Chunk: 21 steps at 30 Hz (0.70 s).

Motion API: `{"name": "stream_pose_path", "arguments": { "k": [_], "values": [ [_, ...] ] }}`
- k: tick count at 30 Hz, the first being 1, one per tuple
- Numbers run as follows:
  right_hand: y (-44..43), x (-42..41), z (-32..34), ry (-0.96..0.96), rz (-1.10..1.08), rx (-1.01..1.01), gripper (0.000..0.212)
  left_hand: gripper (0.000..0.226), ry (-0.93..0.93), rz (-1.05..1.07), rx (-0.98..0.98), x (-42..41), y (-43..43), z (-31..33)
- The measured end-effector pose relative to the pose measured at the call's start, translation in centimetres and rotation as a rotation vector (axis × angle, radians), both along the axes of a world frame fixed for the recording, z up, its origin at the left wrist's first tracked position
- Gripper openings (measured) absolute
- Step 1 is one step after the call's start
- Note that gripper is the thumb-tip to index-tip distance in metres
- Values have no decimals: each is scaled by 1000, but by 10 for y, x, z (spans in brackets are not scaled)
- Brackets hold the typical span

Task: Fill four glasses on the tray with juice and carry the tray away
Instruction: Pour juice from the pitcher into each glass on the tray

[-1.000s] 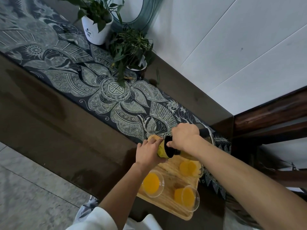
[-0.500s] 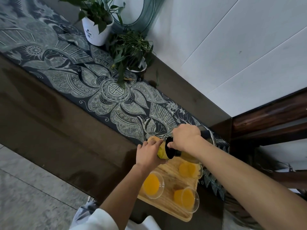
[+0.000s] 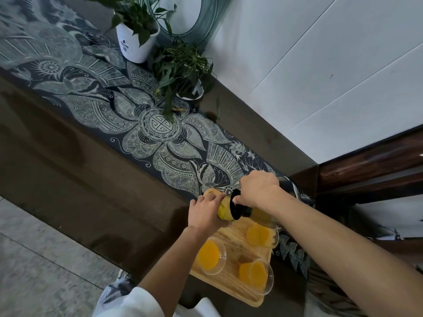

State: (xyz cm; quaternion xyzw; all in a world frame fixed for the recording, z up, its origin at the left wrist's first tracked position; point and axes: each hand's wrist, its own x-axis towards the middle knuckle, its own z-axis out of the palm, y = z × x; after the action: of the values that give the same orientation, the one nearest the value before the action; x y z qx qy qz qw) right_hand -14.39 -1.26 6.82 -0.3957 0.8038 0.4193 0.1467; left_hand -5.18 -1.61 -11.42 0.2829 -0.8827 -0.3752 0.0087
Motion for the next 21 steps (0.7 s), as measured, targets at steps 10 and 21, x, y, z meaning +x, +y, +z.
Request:
{"name": "stream_pose_path", "arguments": {
  "k": [10, 21],
  "values": [
    [-12, 1, -12, 9, -28, 53, 52, 96, 12, 10, 6, 1, 0, -2],
    [-16, -2, -27, 14, -40, 85, 57, 98, 28, 21, 38, 2, 0, -4]
  ]
}}
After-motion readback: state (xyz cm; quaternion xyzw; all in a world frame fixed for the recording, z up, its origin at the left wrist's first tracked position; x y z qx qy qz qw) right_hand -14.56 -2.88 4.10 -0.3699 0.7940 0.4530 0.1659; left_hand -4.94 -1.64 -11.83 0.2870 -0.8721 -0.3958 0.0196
